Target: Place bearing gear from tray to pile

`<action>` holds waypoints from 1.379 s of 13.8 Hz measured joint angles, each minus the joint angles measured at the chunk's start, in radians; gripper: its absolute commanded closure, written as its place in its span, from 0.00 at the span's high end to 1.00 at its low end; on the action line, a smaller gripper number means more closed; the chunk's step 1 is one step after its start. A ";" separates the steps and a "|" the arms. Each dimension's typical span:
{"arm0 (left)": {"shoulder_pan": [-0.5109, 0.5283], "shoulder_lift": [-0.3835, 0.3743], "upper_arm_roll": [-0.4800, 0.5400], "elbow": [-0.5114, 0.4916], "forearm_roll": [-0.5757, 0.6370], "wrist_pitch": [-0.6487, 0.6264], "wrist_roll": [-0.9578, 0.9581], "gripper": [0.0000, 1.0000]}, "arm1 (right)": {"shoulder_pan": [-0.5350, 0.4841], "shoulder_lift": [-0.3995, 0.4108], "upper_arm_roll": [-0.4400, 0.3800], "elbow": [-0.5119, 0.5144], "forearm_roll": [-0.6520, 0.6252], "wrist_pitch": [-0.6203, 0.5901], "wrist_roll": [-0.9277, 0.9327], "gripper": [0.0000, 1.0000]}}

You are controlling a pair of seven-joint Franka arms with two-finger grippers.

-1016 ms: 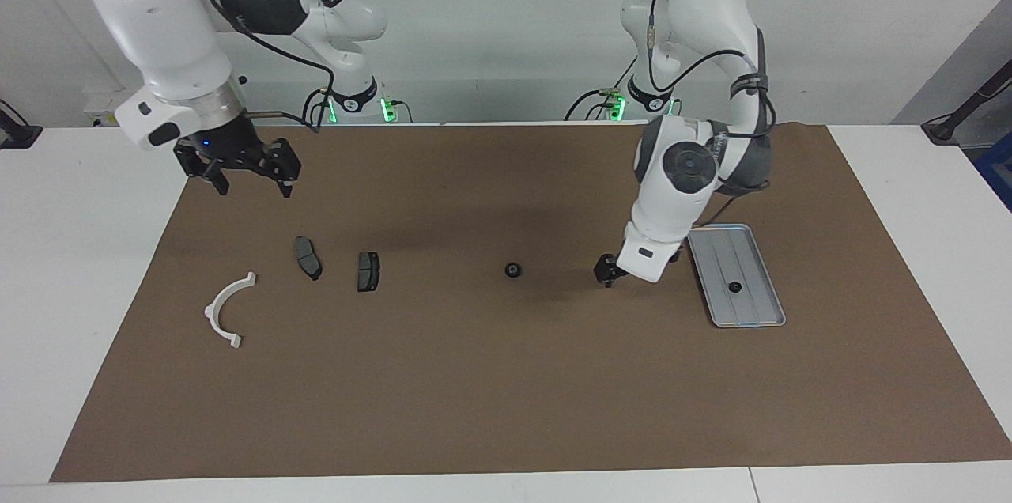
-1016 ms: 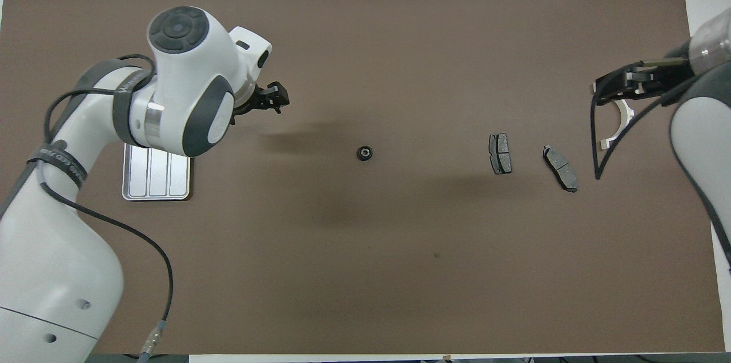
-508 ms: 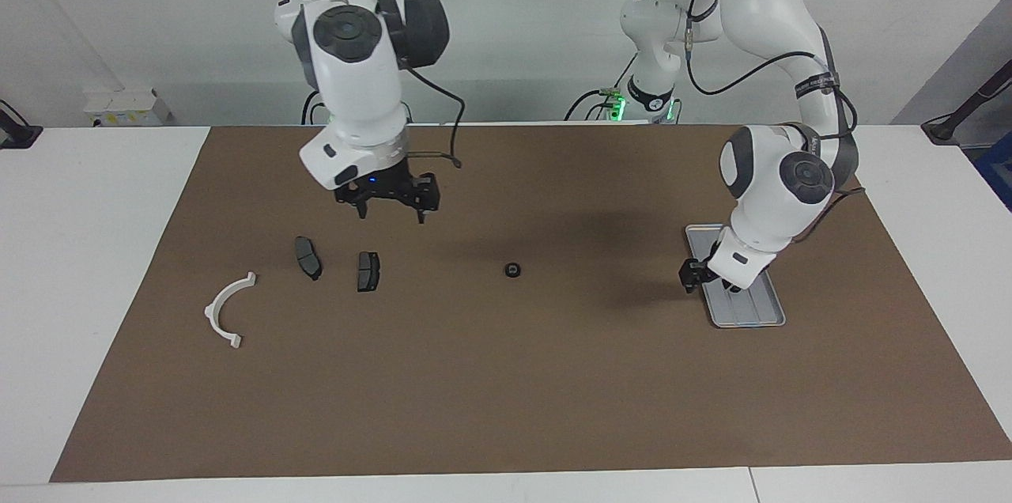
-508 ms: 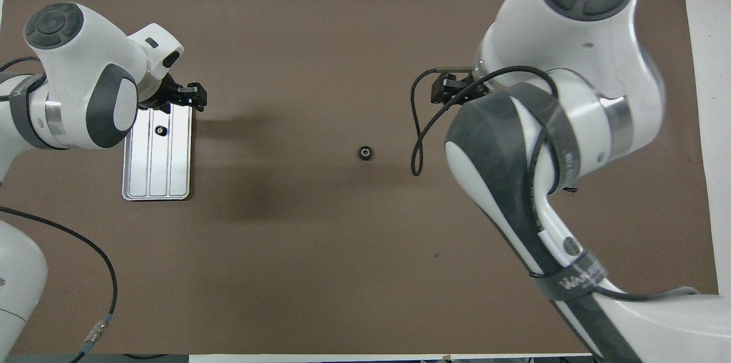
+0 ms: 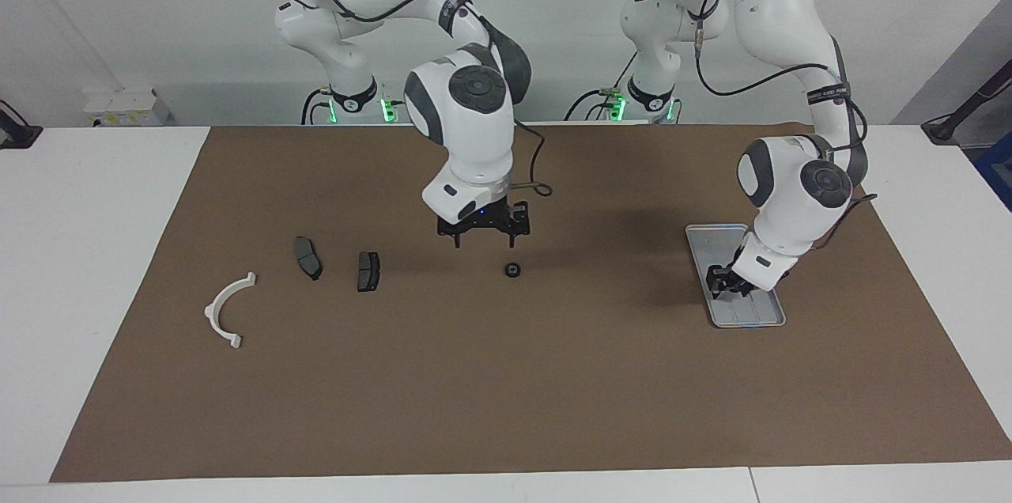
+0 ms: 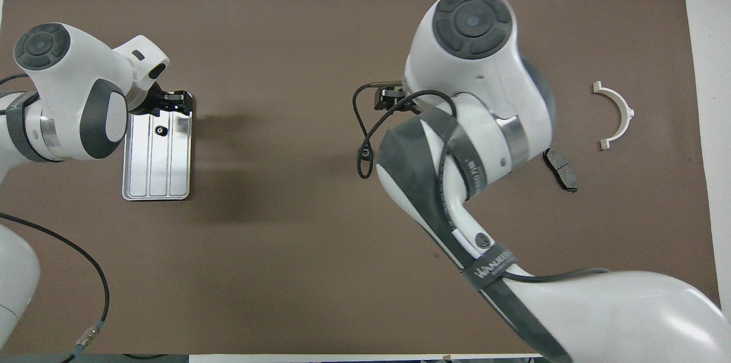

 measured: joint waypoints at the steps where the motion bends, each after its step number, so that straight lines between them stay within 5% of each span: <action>1: 0.007 -0.002 0.001 -0.001 0.011 0.000 0.003 0.64 | 0.011 0.009 0.000 0.003 -0.011 -0.002 0.000 0.99; 19: 0.020 -0.026 0.000 -0.121 0.019 0.092 0.005 0.50 | 0.039 0.128 -0.001 -0.070 -0.015 0.216 0.141 0.99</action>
